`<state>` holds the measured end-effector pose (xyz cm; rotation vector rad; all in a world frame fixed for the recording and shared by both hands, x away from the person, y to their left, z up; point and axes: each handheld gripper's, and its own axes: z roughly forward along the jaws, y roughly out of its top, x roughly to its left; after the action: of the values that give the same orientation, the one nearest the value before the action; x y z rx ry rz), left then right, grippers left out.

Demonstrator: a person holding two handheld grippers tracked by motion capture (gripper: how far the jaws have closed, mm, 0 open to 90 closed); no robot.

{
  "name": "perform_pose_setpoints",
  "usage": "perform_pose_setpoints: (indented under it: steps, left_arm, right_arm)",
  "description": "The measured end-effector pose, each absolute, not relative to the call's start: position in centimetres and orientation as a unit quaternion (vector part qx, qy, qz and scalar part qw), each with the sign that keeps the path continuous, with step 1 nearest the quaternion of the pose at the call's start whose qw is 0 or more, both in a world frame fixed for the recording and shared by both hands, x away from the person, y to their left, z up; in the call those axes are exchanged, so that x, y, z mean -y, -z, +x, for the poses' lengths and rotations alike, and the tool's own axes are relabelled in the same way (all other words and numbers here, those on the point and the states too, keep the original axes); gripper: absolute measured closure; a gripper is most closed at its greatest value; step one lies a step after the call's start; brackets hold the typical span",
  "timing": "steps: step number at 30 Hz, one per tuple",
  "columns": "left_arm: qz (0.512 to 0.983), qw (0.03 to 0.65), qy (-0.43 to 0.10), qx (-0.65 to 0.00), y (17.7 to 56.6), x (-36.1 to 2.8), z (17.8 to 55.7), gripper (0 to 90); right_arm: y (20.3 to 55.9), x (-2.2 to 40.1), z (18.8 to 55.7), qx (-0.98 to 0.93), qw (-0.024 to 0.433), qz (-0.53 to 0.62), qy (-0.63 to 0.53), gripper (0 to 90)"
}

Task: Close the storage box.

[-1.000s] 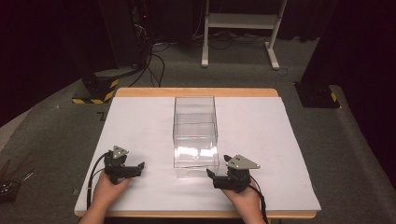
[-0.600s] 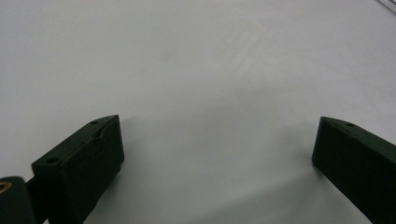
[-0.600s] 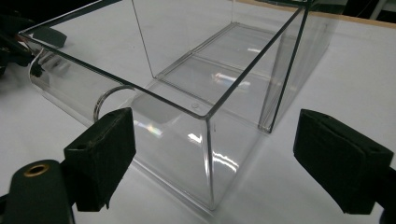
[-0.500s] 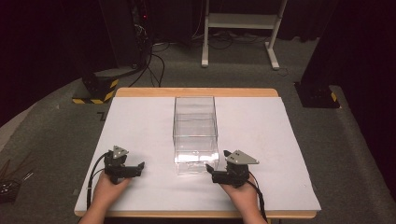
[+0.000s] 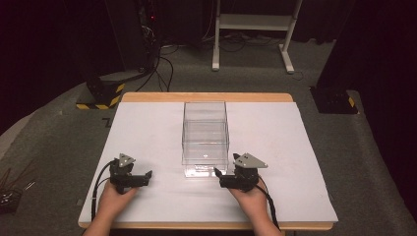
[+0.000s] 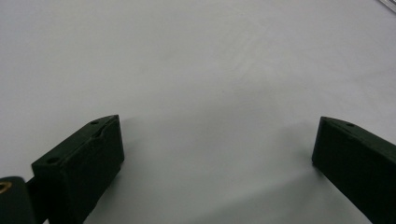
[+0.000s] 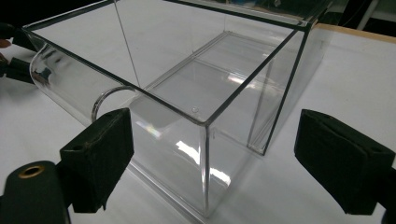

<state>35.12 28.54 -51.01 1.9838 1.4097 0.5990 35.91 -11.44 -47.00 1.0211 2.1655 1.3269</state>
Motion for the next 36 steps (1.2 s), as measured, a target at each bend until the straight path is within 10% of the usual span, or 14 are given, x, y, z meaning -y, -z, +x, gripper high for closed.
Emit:
perform_pose_setpoints:
  steps: [36]
  left_arm:
    - [0.752,0.313,-0.228,-0.534,51.0,-28.6,35.1,2.3]
  right_arm:
    - [47.6,11.0,39.7,-0.755,0.209,0.396,-0.479,11.7]
